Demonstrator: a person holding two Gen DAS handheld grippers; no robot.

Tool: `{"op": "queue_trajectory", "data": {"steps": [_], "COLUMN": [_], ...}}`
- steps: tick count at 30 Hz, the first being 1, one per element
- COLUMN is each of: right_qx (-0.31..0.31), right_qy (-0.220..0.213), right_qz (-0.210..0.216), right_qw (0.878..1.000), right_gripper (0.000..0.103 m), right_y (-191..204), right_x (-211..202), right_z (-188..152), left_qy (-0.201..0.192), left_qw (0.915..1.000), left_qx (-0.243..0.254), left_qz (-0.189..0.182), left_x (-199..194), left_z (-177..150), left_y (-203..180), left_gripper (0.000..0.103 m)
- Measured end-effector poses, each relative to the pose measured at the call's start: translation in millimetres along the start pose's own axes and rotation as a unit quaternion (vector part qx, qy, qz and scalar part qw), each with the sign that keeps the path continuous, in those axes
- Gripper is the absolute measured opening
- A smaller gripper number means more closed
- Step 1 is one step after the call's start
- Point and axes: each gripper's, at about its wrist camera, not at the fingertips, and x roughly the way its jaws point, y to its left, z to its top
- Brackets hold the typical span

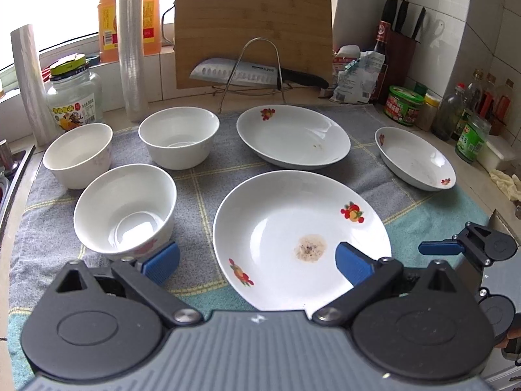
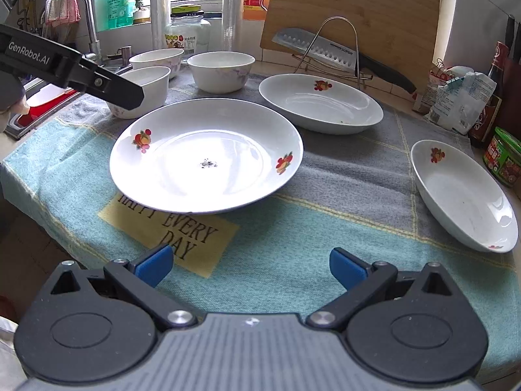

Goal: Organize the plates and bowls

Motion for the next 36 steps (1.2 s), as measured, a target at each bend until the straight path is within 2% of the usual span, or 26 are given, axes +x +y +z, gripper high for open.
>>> {"op": "queue_trajectory", "data": {"steps": [7, 15, 21, 25, 31, 36], "right_qx": [-0.006, -0.041, -0.057, -0.075, -0.086, -0.093], "right_qy": [-0.003, -0.026, -0.046, -0.058, -0.075, -0.061], "right_qz": [-0.002, 0.025, 0.078, 0.098, 0.117, 0.118], "right_qw": [1.000, 0.998, 0.994, 0.991, 0.987, 0.987], "right_gripper": [0.103, 0.103, 0.103, 0.103, 0.103, 0.103], "right_y": [13.6, 18.6, 5.9, 0.6, -5.0, -7.7], "right_x": [8.6, 23.9, 36.8, 40.5, 39.2, 38.5], "right_z": [-1.0, 3.2, 9.2, 9.5, 2.7, 7.0], "left_qy": [0.020, 0.046, 0.066, 0.080, 0.102, 0.116], "left_qw": [0.9995, 0.9988, 0.9978, 0.9968, 0.9944, 0.9925], "left_qx": [-0.001, -0.002, 0.002, 0.007, 0.028, 0.039], "left_qz": [-0.025, -0.015, -0.004, 0.000, -0.001, -0.005], "left_x": [10.3, 25.0, 39.8, 52.1, 66.6, 79.9], "left_z": [-6.0, -2.7, 12.9, 24.8, 45.9, 64.2], "left_y": [6.2, 3.2, -7.3, -16.4, -27.3, -23.0], "left_gripper": [0.101, 0.101, 0.101, 0.101, 0.101, 0.101]}}
